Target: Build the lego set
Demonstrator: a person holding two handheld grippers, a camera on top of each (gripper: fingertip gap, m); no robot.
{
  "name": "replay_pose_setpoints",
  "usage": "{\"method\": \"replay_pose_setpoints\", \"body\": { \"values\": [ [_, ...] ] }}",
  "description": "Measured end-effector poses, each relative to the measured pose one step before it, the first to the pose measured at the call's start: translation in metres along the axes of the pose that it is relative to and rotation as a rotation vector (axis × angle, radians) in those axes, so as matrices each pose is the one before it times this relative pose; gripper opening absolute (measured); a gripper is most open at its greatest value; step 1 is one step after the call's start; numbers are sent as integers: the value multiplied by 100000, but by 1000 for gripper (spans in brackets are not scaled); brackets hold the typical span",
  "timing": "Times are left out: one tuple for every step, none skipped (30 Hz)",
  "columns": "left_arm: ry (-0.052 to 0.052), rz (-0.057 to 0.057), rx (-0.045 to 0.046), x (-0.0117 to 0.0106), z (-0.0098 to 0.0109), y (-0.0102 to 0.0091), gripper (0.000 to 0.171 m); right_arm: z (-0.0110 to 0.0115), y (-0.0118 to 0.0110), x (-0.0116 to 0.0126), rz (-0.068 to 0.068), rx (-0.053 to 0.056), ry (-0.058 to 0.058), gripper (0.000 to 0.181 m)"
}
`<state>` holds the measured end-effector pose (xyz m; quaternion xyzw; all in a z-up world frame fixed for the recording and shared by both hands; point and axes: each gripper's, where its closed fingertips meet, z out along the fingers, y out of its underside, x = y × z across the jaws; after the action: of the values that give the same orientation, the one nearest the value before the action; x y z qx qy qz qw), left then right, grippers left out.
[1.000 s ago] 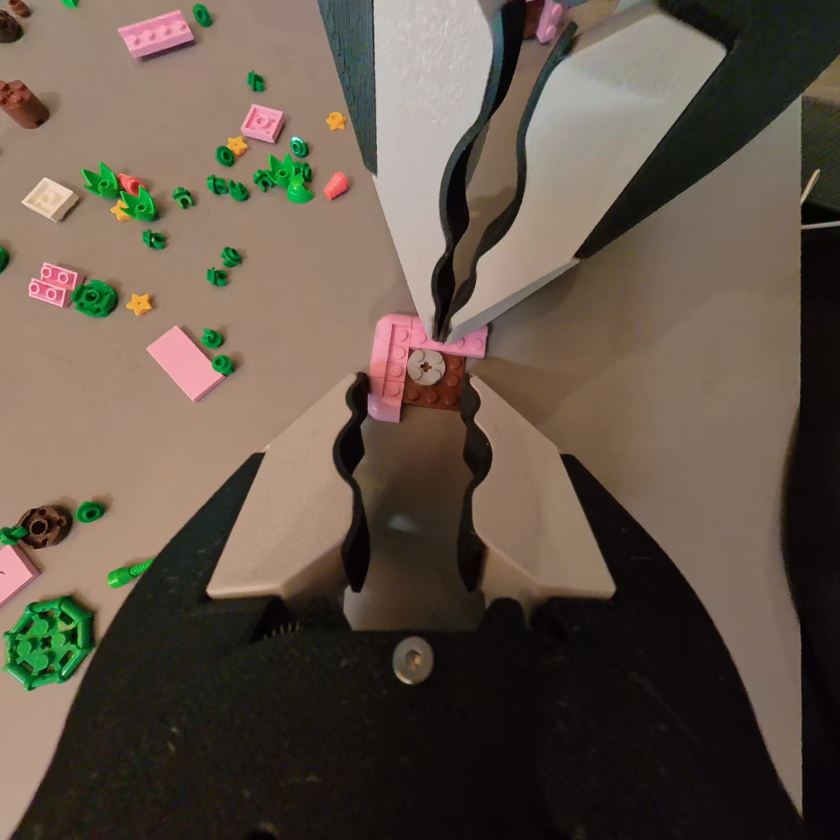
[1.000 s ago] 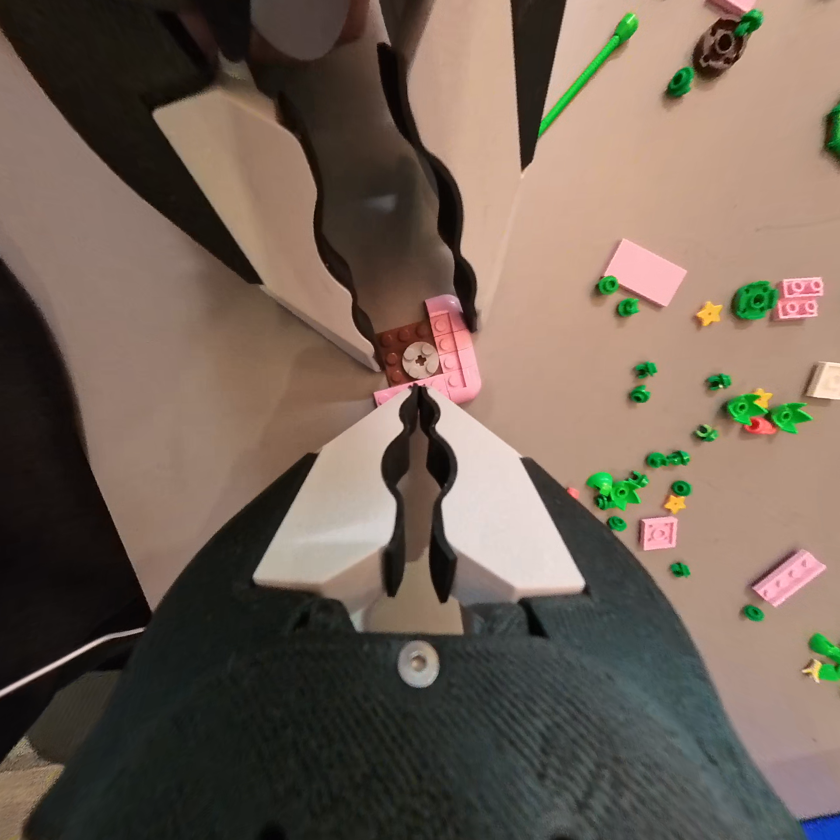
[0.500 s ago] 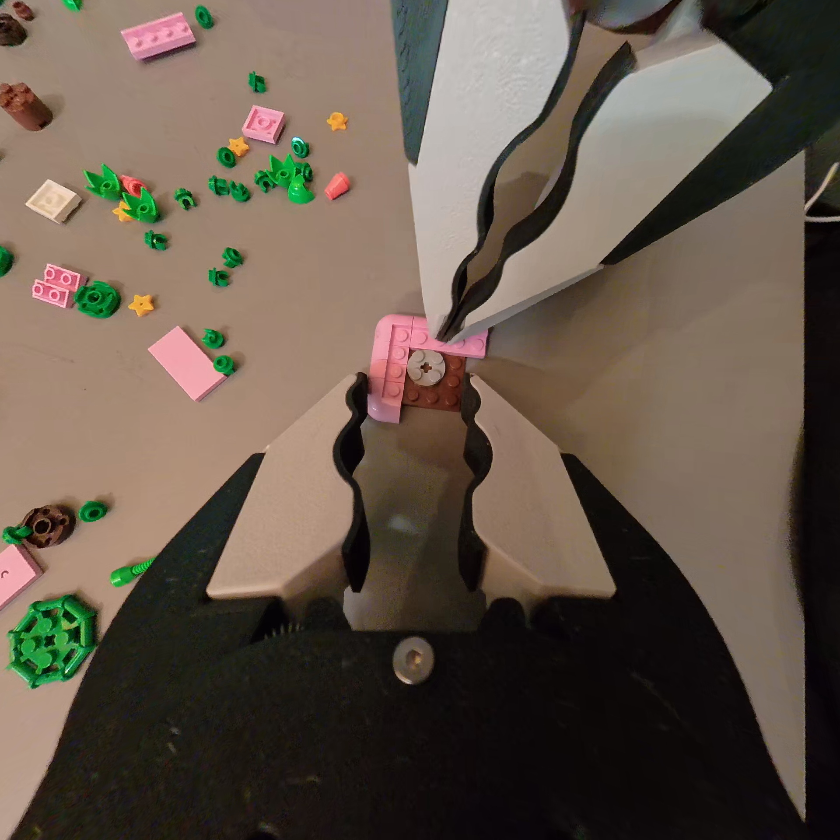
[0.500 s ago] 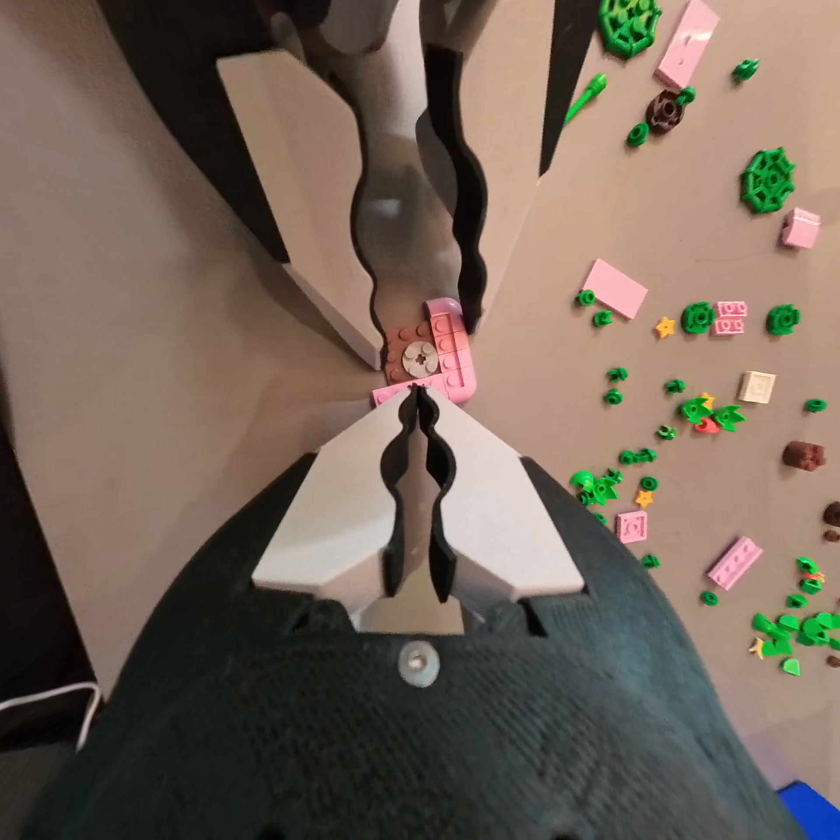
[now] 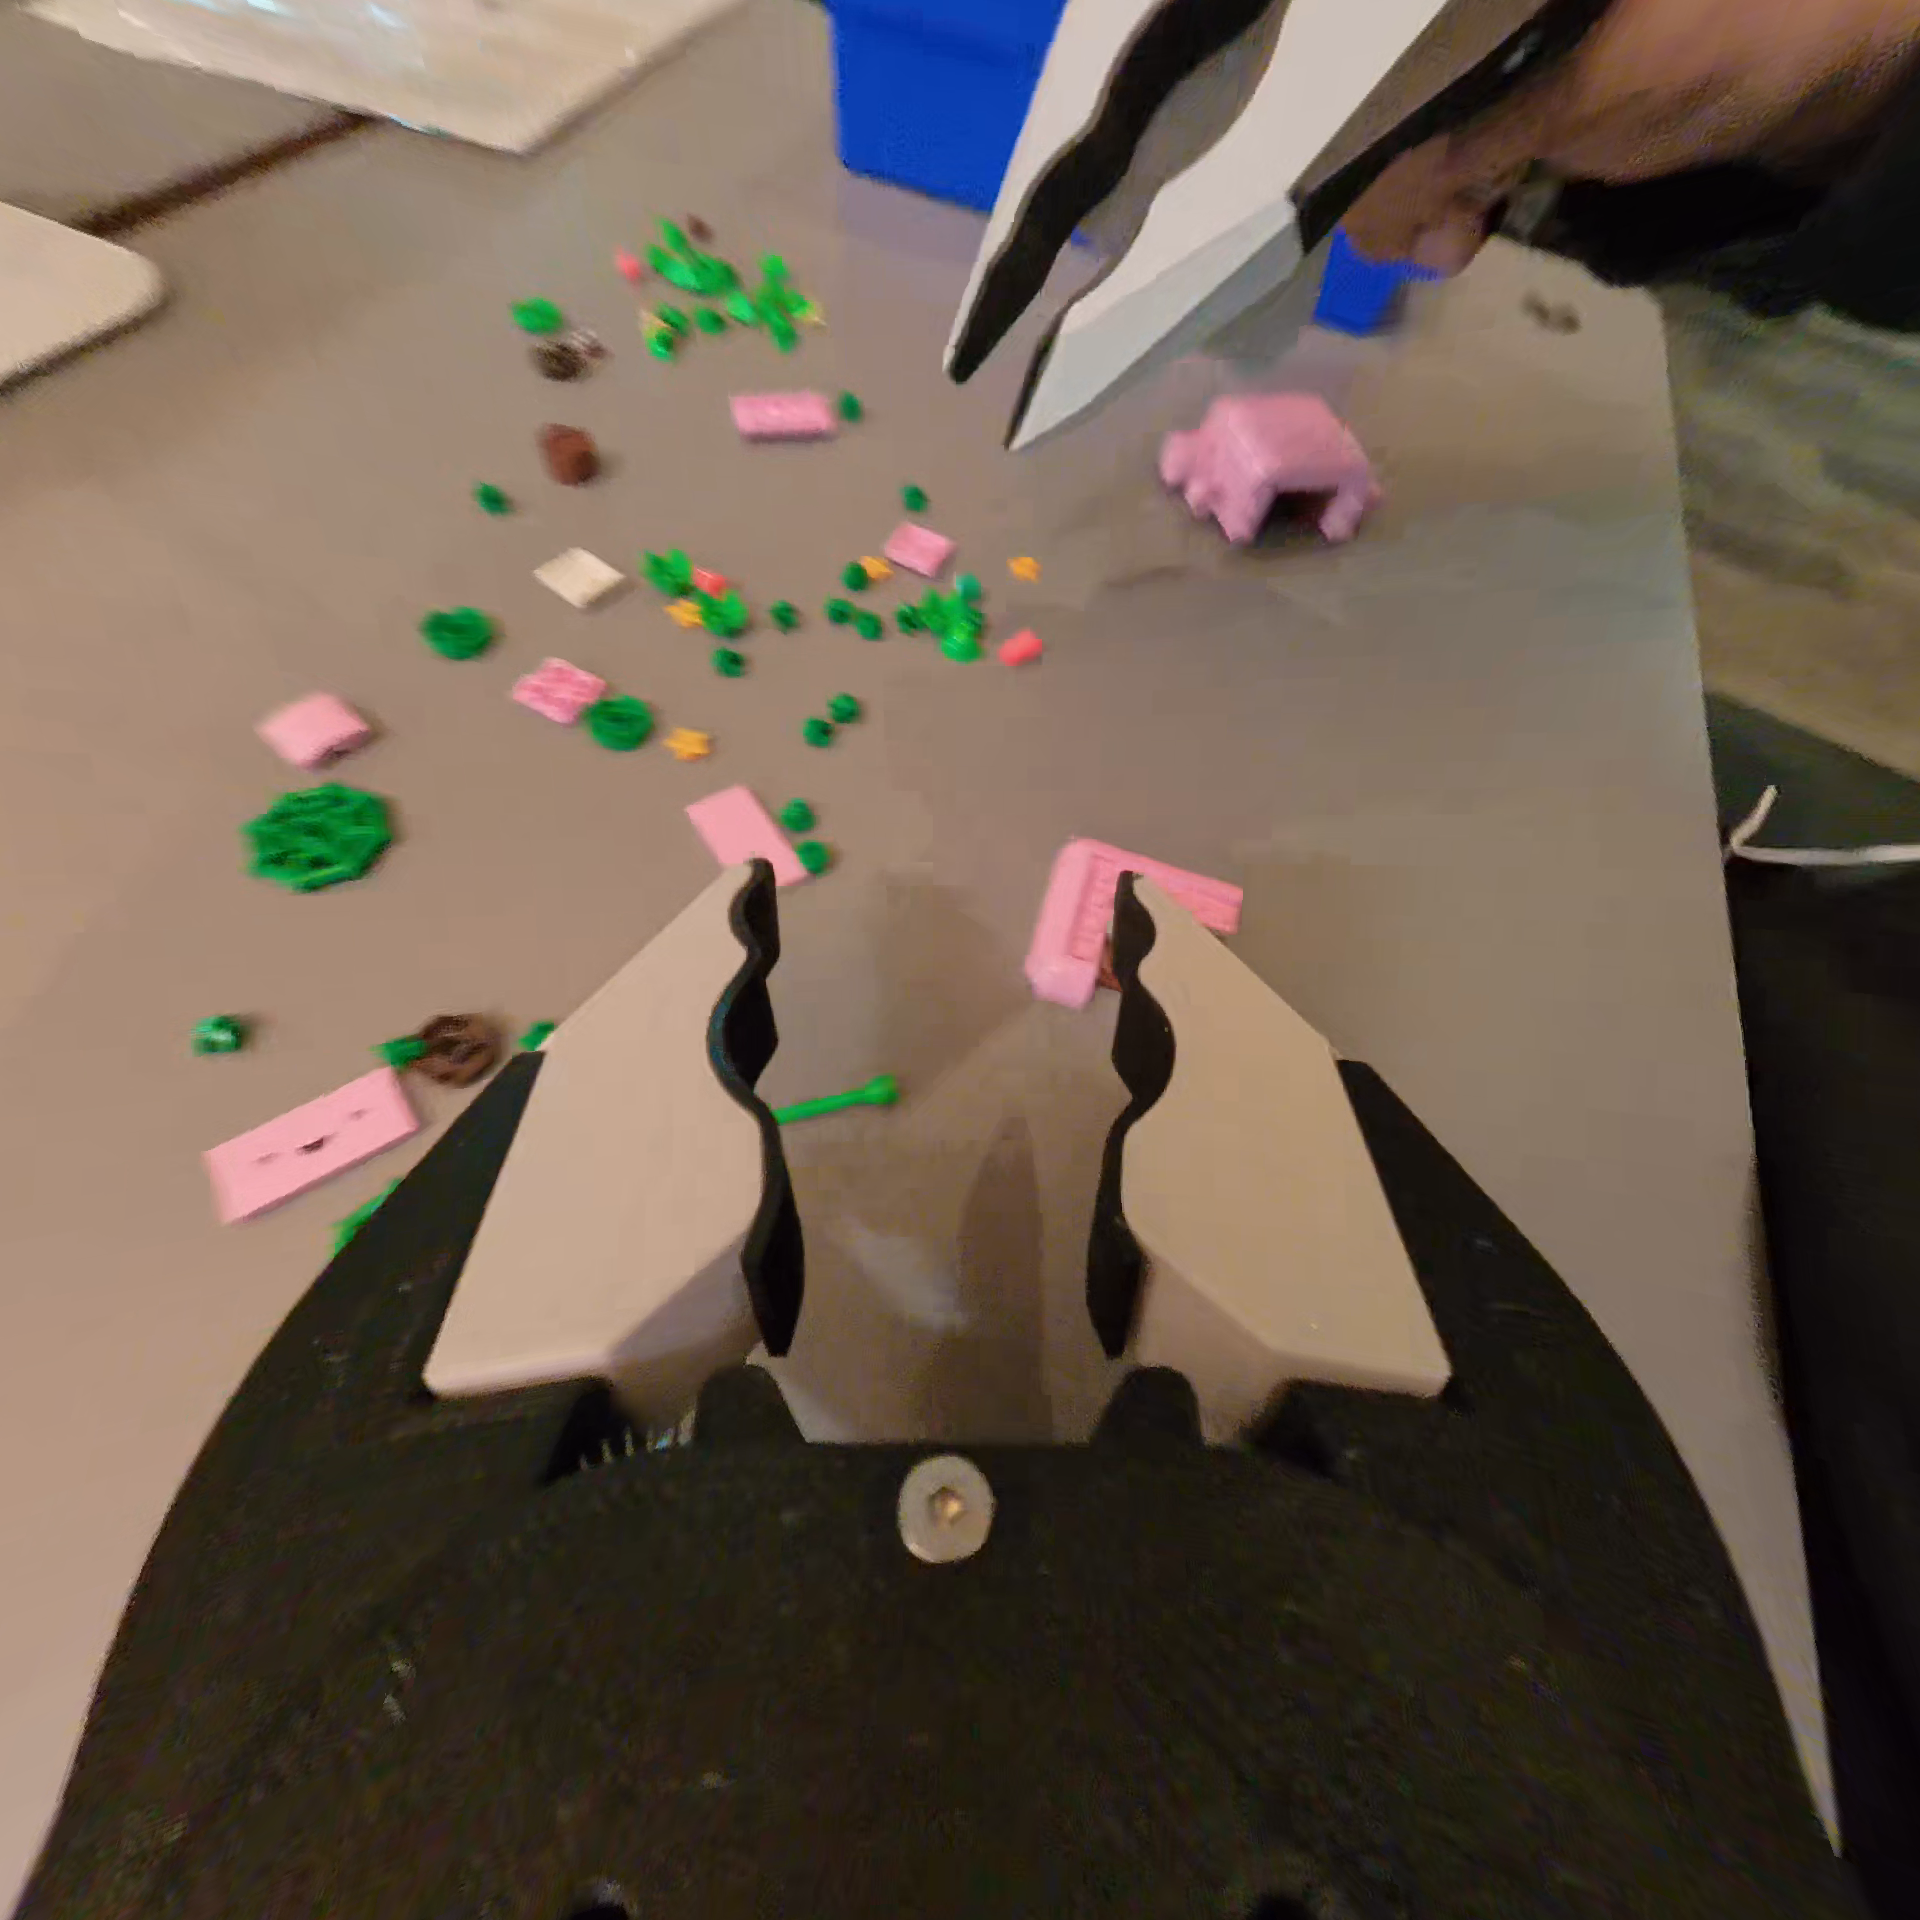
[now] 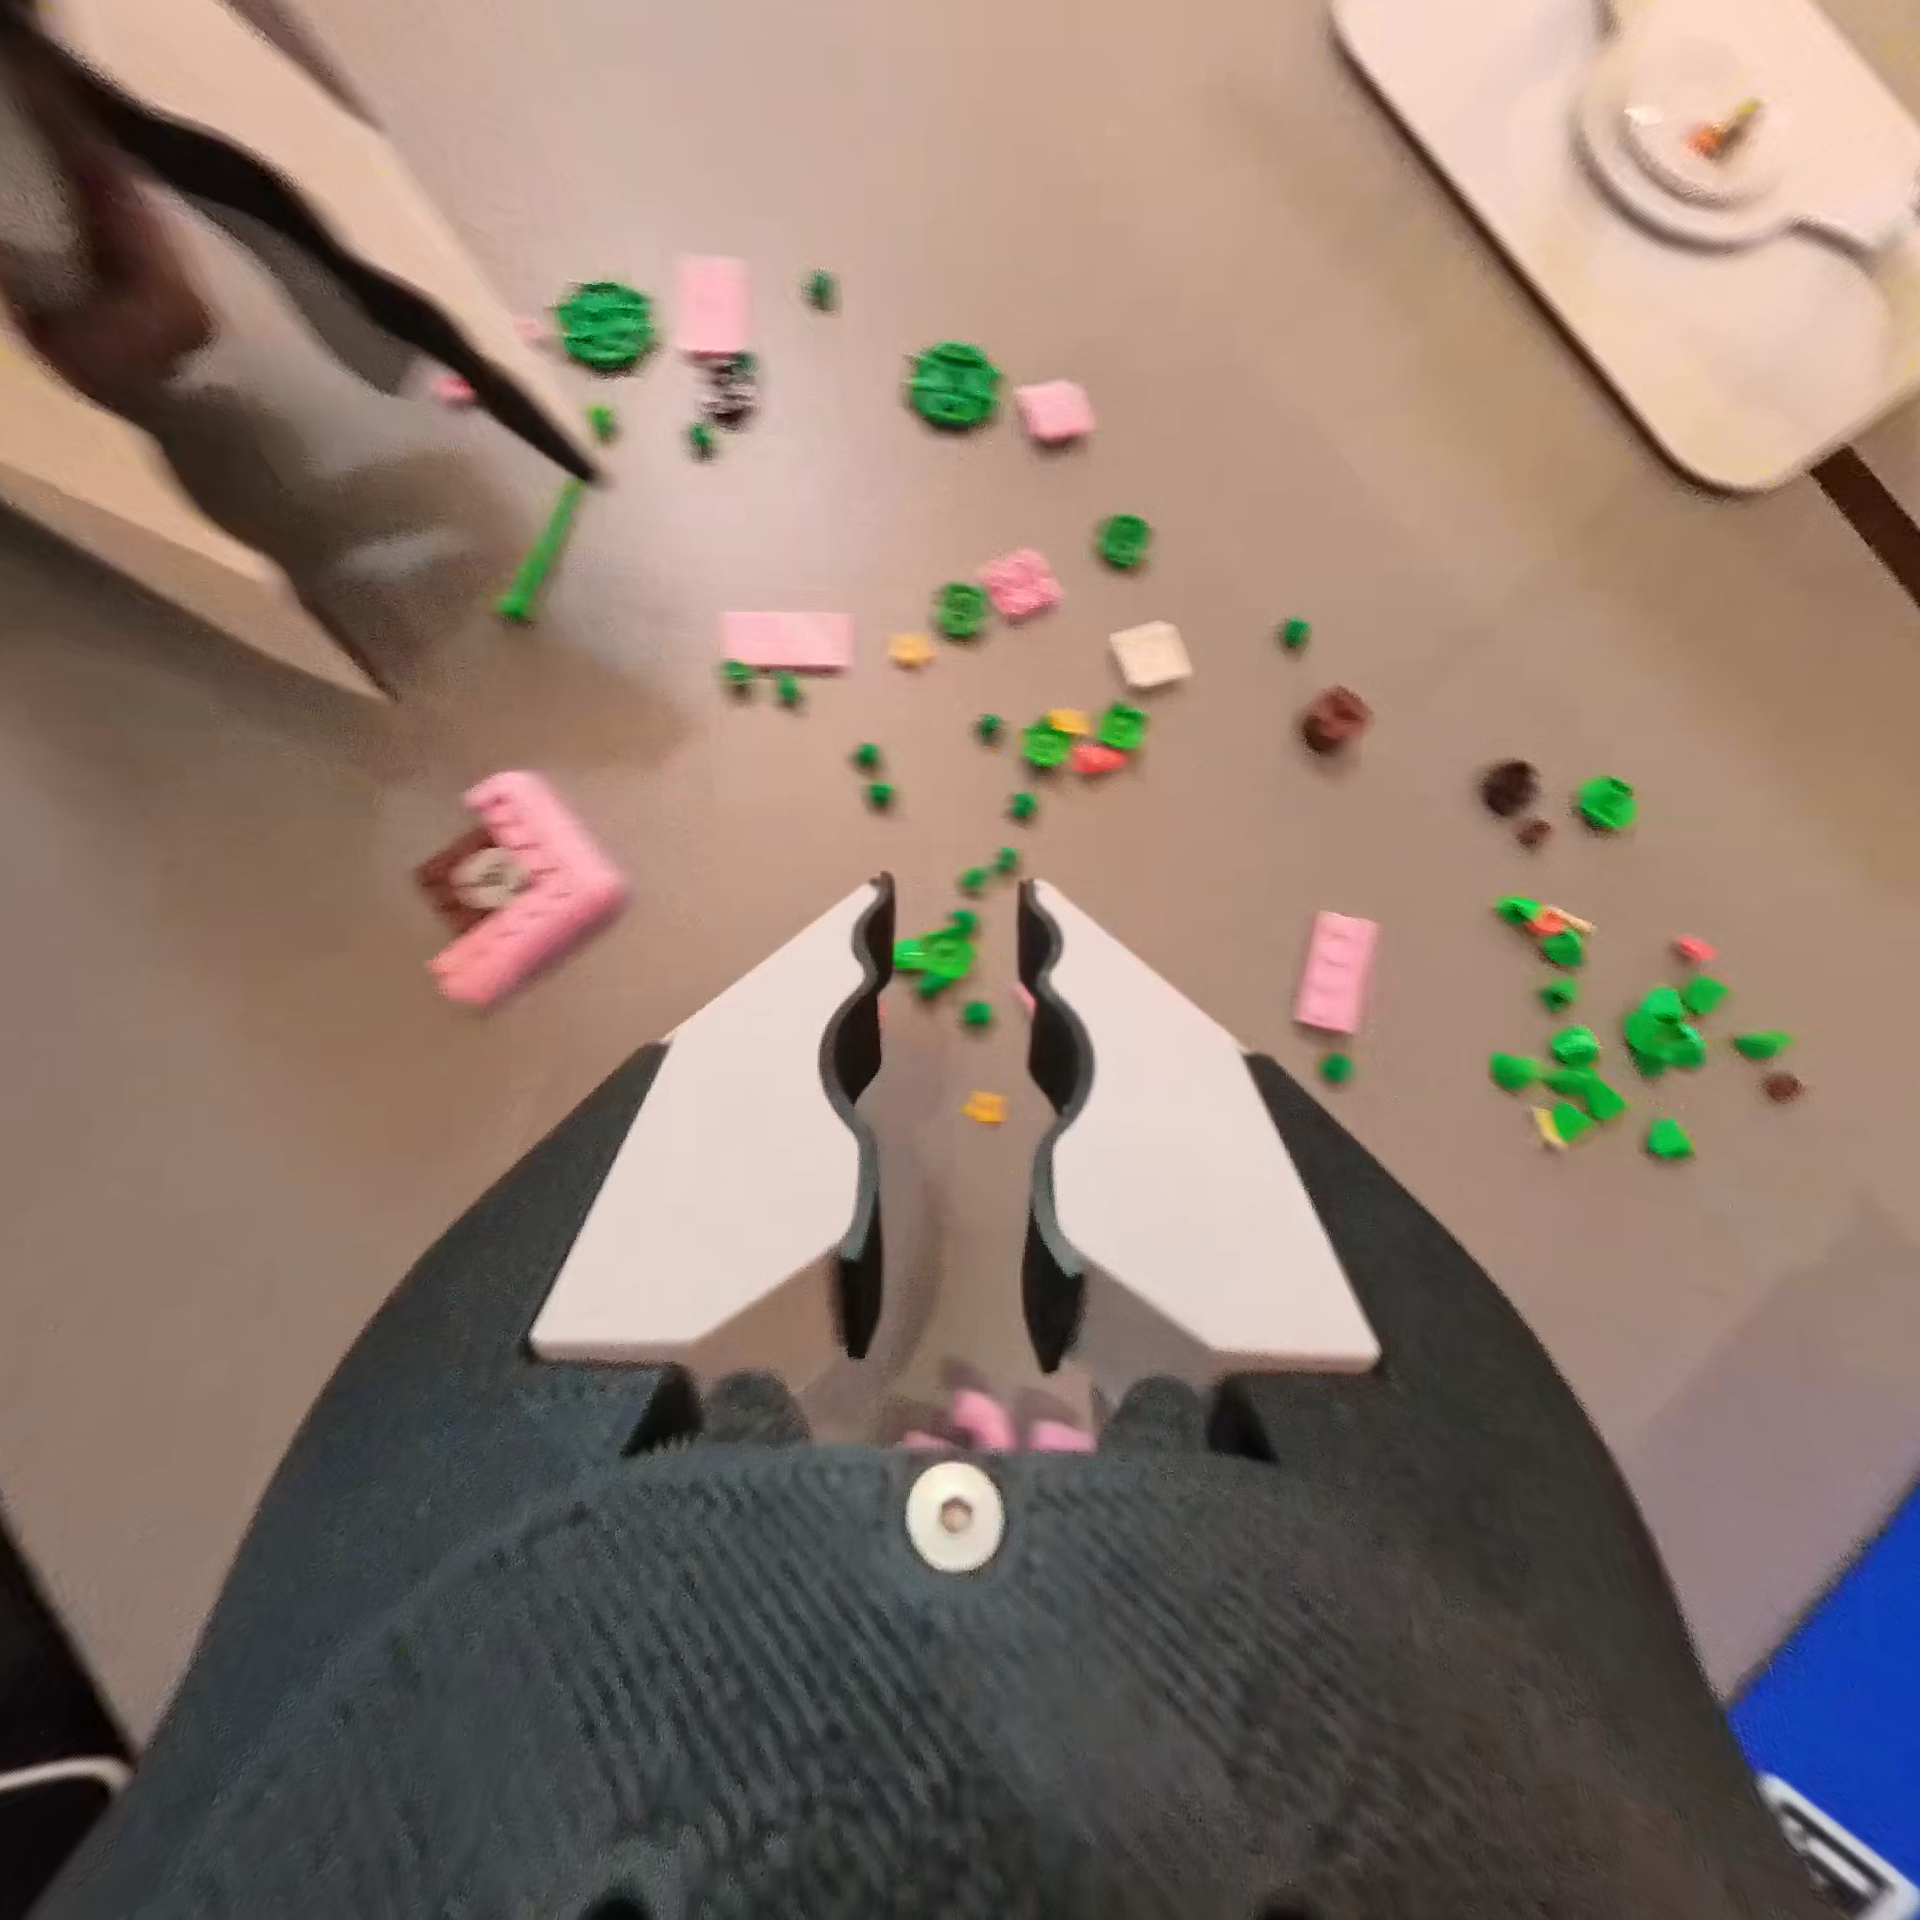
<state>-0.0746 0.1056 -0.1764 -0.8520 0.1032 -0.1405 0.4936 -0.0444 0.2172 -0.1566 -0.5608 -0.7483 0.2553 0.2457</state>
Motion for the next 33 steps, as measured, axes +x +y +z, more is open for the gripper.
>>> {"method": "replay_pose_setpoints", "body": {
  "values": [
    [-1263, -1904, 3383, -571, -423, -549, 62, 357, 296, 1937, 2431, -1247, 2426, 24],
    [-560, -1894, 3484, -338, -323, -558, 62, 553, 359, 1906, 1833, -1749, 2740, 25],
    [-210, -1401, 2858, -154, -240, -442, 61, 715, 463, 1739, 1390, -2744, 2354, 26],
    [-615, -630, 1818, -155, -135, -264, 60, 844, 535, 1512, 1015, -3293, 2041, 28],
    [-1137, 61, 805, -186, -71, -98, 58, 913, 617, 1220, 691, -3866, 1399, 31],
    [-1103, 406, -47, -197, -1, 46, 57, 890, 533, 777, 265, -3370, 32, 33],
    [-733, 271, -630, -135, 56, 143, 56, 805, 474, 564, 520, -2509, 32, 32],
    [-134, 29, -826, -51, 70, 166, 56, 735, 557, 390, 563, -3026, -61, 32],
    [115, -1, -579, 21, 75, 131, 56, 516, 383, 80, 681, -1912, -1155, 28],
    [-14, 166, -292, 18, 44, 63, 55, -16, -274, -231, 2109, 2206, -2695, 14],
    [-66, 365, -149, 39, 21, 20, 55, -121, -41, -278, 1622, -48, -2369, 13],
    [1, 379, 17, 39, -7, -10, 55, -229, -81, -461, 341, -11, -1858, 13],
    [49, 202, 173, 50, -3, -41, 55, -419, -289, -747, -1293, 1558, -1488, 13],
    [135, -33, 450, 43, -41, -83, 55, -560, -505, -1170, -3137, 2720, -1896, 13],
    [391, -399, 801, 56, -59, -145, 54, -595, -665, -1803, -5285, 3241, -3586, 13],
    [682, -956, 1377, 46, -102, -252, 54, -539, -814, -2566, -7675, 3724, -6028, 13],
    [737, -1550, 1953, 13, -165, -334, 54, -342, -907, -3320, -10086, 3567, -8439, 13],
    [940, -2003, 2281, -10, -204, -396, 53, -22, -951, -3714, -11481, 2863, -9172, 13],
    [1191, -2369, 2514, -25, -241, -432, 52, 370, -1059, -3680, -10936, 1956, -8280, 13],
    [1359, -2608, 2506, -34, -254, -407, 51, 754, -1157, -3455, -9638, 1347, -7627, 13],
    [1443, -2652, 2180, -44, -227, -364, 50, 1072, -1146, -3070, -7966, 497, -6831, 13],
    [1576, -2357, 1580, 10, -164, -248, 50, 1286, -874, -2511, -6273, -817, -5745, 13],
    [1473, -1804, 912, 53, -92, -144, 50, 1339, -460, -1860, -5227, -2635, -4217, 13],
    [1488, -1094, 471, 163, -28, -65, 51, 1191, -103, -1094, -4858, -3486, -1564, 13],
    [1543, -347, 204, 261, 18, -33, 51, 911, 128, -432, -4587, -3197, 714, 13],
    [1208, 471, -199, 282, 59, 36, 51, 604, 254, 44, -3459, -2197, 2069, 13],
    [545, 1253, -649, 236, 86, 124, 51, 335, 258, 221, -1404, -804, 1742, 13],
    [220, 1659, -1166, 179, 121, 215, 51, 117, 182, 184, 1173, 522, 347, 13],
    [297, 1739, -1411, 204, 135, 243, 51, -60, 42, 119, 3264, 1560, -522, 13],
    [661, 1581, -1310, 255, 135, 241, 51, -193, -87, 123, 4215, 2320, -339, 15],
    [1385, 1190, -1287, 340, 150, 247, 51, -278, -146, 188, 4508, 2605, 664, 21],
    [1689, 801, -1312, 368, 143, 235, 51, -330, -111, 135, 4214, 2364, 1173, 25],
    [953, 590, -995, 234, 142, 191, 51, -337, -86, 107, 3839, 2351, 1772, 28]
  ]
}}
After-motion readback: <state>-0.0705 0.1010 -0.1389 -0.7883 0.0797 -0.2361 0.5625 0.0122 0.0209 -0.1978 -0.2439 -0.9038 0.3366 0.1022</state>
